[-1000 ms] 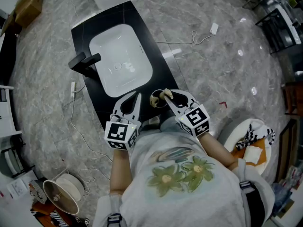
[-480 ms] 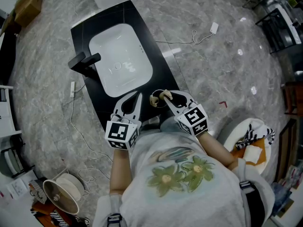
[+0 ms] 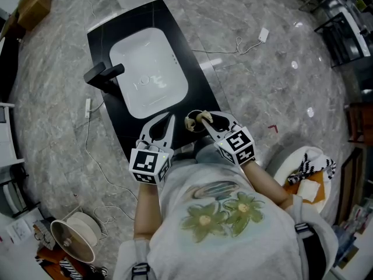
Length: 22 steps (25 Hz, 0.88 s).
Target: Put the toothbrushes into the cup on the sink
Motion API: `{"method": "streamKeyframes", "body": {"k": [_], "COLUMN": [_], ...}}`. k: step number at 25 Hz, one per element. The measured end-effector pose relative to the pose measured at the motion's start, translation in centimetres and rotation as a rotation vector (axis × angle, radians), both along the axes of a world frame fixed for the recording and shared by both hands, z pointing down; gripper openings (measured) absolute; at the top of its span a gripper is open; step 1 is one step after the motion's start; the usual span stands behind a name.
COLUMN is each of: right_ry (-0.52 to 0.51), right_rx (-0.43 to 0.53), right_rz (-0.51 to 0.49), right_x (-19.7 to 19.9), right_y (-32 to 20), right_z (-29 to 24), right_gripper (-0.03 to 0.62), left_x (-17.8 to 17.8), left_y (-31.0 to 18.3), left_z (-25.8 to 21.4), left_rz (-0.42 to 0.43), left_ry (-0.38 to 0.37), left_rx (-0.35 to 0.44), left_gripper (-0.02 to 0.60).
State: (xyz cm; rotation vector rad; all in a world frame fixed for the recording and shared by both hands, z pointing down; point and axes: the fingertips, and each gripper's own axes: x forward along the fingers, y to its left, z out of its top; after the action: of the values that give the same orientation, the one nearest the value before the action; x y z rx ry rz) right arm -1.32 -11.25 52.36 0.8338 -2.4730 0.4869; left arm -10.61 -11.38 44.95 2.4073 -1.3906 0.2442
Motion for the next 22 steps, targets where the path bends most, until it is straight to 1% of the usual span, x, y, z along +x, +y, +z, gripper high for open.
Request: {"method": "streamKeyframes", "body": {"k": [6,11,13,16,22], "right_ry": [0.034,0.038,0.041,0.046,0.044], "right_rx": [-0.011,-0.031,-0.039,-0.044,-0.028], "right_rz": [-0.043,-0.073,-0.096,-0.126,-0.141], "right_x": [-0.3,-0.2,-0.4,-0.5,-0.2], "right_y": [0.3,0.4,0.5,0.8,0.7], "right_z": [0.7,0.8,0.8,0.7,-0.5], "right_gripper": [0.075,0.075,0.092,0.14,0.164], "left_x": [0.5,0.6,0.6,0.7,1.1], "left_y": [0.3,0.4,0.3,0.3,1.0], "left_z": [0.4,0.4,0.2,-0.3,-1.2], "left_rz": [-0.002,-0.019,-0.028,-0.039,-0.073], "left_ry": [0.008,0.002,-0.001,-0.009,-0.012], "left_rx": [-0.011,-0.019,-0.018,-0.014,-0.014], "left_gripper": [0.018,0.018,0.018,0.018,0.018]}}
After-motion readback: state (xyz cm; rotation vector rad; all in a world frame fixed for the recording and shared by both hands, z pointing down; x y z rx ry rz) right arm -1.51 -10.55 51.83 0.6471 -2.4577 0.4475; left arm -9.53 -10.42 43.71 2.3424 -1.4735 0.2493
